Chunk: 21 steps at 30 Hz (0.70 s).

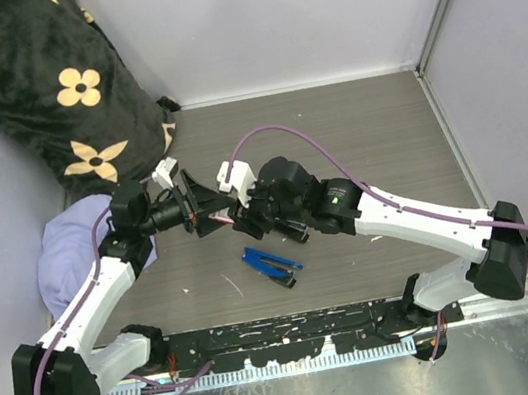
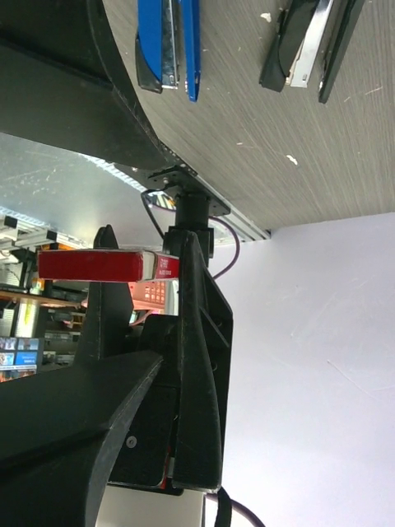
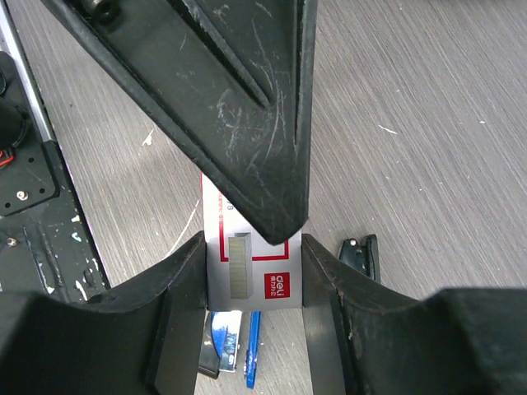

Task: Load the staples into the stapler
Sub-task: Open the staple box.

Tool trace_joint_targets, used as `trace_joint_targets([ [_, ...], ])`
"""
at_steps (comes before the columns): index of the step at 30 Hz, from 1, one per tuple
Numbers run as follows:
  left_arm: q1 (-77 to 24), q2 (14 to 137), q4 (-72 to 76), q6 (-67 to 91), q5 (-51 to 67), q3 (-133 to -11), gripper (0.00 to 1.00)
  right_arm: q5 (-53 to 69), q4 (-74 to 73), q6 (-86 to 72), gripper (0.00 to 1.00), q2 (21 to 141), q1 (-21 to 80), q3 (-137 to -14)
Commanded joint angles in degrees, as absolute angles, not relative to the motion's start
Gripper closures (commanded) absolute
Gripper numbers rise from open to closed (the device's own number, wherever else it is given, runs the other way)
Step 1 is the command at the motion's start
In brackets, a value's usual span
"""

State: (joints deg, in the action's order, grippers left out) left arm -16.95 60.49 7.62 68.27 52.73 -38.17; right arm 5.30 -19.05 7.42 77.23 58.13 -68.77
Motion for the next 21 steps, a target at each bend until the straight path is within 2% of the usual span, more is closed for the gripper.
trace_joint_targets([
  [1, -16.52, 60.44, 3.81, 62.41, 52.99, -42.44, 0.06, 3.25, -19.19, 7.87, 0.69, 73.59, 58.45, -68.79],
  [9, -13.59, 58.31, -4.05, 56.36, 52.31, -45.16, 0.12, 1.54, -20.37, 6.94, 0.69, 71.45, 58.54, -66.36],
  [15, -13.30, 58.29, -3.89, 56.38, 53.23, -44.76, 0.36, 1.97, -20.39, 6.42, 0.69, 70.89, 58.51, -65.70],
  [18, -13.35, 58.36, -3.17, 56.37, 53.83, -44.40, 0.43, 2.72, -20.26, 6.23, 0.69, 71.16, 58.49, -65.93],
  [21, -13.29, 58.67, -2.82, 56.27, 55.11, -44.30, 0.46, 3.44, -19.81, 6.06, 0.69, 71.50, 58.53, -66.09],
])
